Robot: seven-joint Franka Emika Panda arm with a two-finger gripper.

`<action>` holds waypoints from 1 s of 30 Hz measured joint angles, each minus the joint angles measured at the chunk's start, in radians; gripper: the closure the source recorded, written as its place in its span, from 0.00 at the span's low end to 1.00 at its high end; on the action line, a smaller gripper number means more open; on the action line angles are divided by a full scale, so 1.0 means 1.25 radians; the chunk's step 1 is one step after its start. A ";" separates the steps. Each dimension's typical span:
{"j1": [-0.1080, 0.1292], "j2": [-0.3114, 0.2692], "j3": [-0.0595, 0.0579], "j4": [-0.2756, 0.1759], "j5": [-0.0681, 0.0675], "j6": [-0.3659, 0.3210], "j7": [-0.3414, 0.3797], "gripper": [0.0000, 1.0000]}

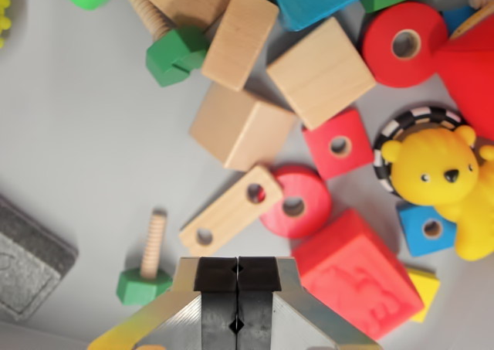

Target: Pick an object from the bin

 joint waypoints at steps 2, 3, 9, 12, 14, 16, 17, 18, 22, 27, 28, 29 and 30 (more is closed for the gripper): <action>0.000 -0.017 0.000 0.000 0.000 -0.020 0.000 1.00; 0.000 -0.026 0.000 0.001 0.000 -0.030 0.000 1.00; 0.000 -0.071 0.000 0.008 0.000 -0.086 0.000 1.00; 0.000 -0.093 0.000 0.014 0.000 -0.116 0.000 1.00; 0.000 -0.103 0.000 0.018 0.000 -0.130 0.000 1.00; 0.000 -0.116 0.000 0.022 0.000 -0.149 0.000 1.00; 0.000 -0.122 0.000 0.025 0.000 -0.158 0.000 1.00; 0.000 -0.128 0.000 0.028 0.000 -0.167 0.000 1.00; 0.000 -0.144 0.000 0.035 0.000 -0.195 0.000 1.00; 0.000 -0.163 0.000 0.048 0.000 -0.228 0.000 1.00; 0.000 -0.167 0.000 0.050 0.000 -0.235 0.000 1.00; 0.000 -0.171 0.000 0.052 0.000 -0.241 0.000 1.00; 0.000 -0.174 0.000 0.054 0.000 -0.246 0.000 1.00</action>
